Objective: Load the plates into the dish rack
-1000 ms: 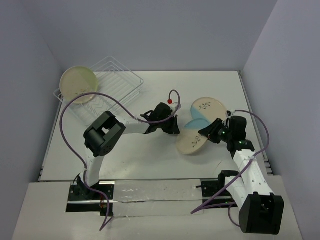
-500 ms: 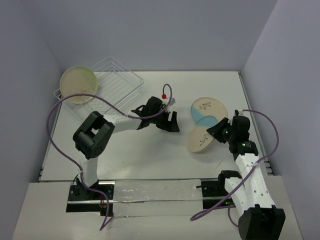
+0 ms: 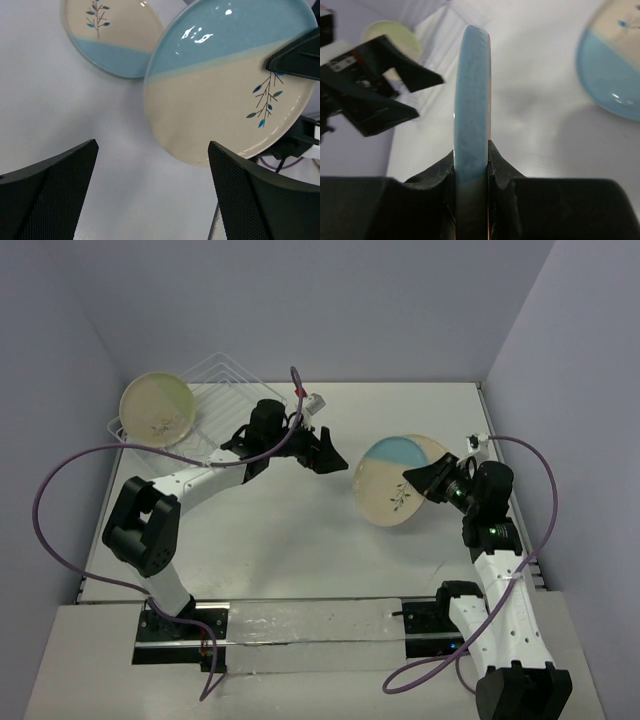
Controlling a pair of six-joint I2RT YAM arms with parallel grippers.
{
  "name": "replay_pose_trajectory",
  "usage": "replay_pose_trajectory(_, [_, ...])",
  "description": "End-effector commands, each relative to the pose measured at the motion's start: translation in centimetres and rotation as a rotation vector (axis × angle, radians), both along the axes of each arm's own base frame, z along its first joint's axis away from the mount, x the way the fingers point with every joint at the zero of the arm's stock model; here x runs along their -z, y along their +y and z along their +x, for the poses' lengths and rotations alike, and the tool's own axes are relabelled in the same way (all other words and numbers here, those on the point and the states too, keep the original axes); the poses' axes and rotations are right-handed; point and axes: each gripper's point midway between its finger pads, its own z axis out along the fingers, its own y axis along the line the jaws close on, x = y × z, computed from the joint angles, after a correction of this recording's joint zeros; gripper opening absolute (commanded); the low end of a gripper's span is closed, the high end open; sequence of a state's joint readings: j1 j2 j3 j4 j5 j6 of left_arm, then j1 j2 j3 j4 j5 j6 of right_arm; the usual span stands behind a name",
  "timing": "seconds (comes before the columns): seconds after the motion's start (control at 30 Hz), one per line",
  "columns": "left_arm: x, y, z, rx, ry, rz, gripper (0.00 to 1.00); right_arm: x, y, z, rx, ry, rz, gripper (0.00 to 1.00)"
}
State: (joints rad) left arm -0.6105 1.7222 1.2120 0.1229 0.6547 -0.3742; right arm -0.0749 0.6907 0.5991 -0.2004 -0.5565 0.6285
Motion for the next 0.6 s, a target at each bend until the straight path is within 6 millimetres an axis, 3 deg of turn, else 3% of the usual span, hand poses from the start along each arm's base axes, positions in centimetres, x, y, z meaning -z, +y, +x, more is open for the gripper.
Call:
replay_pose_trajectory(0.0, [-2.8, 0.4, -2.0, 0.170, -0.033, -0.166, 0.99, -9.6, 2.7, -0.2, -0.179, -0.325, 0.066, 0.00])
replay_pose_trajectory(0.17, [-2.0, 0.4, -1.9, 0.184, -0.056, -0.167, 0.99, -11.1, 4.2, -0.8, -0.290, -0.374, 0.161, 0.00])
replay_pose_trajectory(0.57, [-1.9, -0.7, -3.6, 0.270, -0.040, -0.244, 0.99, -10.6, 5.9, -0.2, -0.356, -0.354, 0.230, 0.00])
